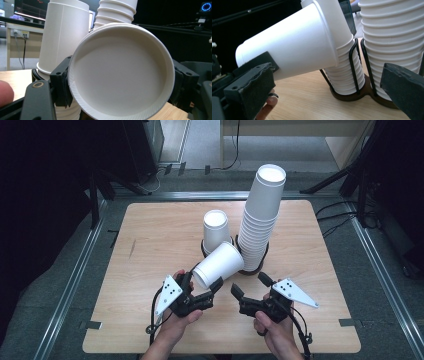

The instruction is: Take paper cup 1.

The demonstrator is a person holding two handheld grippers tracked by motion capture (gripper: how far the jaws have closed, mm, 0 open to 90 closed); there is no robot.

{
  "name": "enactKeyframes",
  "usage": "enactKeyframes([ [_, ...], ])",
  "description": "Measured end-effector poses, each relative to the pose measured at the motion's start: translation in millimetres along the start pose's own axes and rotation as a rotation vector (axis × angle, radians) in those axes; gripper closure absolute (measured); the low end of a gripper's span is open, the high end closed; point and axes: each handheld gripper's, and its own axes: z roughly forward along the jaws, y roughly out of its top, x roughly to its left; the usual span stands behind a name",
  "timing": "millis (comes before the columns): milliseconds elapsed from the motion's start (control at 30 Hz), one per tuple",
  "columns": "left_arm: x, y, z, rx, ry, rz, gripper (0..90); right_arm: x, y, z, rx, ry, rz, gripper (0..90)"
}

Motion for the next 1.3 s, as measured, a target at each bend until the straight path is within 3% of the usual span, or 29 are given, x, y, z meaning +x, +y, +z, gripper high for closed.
enactKeyframes([
  [100,-0.6,-0.8,0.6,-0.004,-0.007,-0.008,22.9,1.1,1.8,3.7,0.005,0.005,0.076,0.0],
  [167,-0.9,-1.3,1.1,-0.004,-0.014,-0.013,22.9,2.4,3.7,5.1,-0.01,-0.022,0.118,0.0],
  [233,-1.2,-1.7,1.3,-0.006,-0.017,-0.017,22.9,3.1,6.1,6.6,-0.014,-0.019,0.187,0.0],
  [267,-1.2,-1.7,1.3,-0.006,-0.017,-0.017,23.0,3.1,6.1,6.6,-0.014,-0.019,0.187,0.0],
  [467,-1.7,-2.3,1.4,-0.01,-0.015,-0.016,22.9,6.3,8.3,11.5,-0.009,0.011,0.334,0.0],
  [500,-1.7,-2.3,1.4,-0.01,-0.015,-0.016,22.9,6.3,8.3,11.5,-0.009,0.011,0.334,0.0],
  [533,-2.3,-2.6,1.6,-0.012,-0.017,-0.018,22.9,6.1,8.2,13.8,-0.006,0.018,0.394,0.0],
  [833,-3.8,-5.6,3.0,-0.004,-0.025,-0.016,22.9,5.4,6.5,21.6,-0.005,0.047,0.517,0.0],
  [867,-4.6,-6.3,3.5,-0.003,-0.029,-0.012,22.9,4.3,7.5,23.4,-0.009,0.064,0.565,0.0],
  [1000,-7.1,-7.2,4.3,-0.007,-0.031,-0.01,22.9,4.8,6.0,28.6,0.005,0.102,0.648,0.0],
  [1033,-7.1,-7.2,4.3,-0.007,-0.031,-0.01,22.9,4.8,6.0,28.6,0.005,0.102,0.648,0.0],
  [1067,-7.7,-7.2,4.3,-0.012,-0.034,-0.009,22.9,5.2,5.2,31.5,0.009,0.109,0.688,0.0],
  [1300,-10.1,-8.7,5.1,-0.011,-0.044,-0.011,22.9,5.8,4.0,40.5,0.02,0.12,0.753,0.0],
])
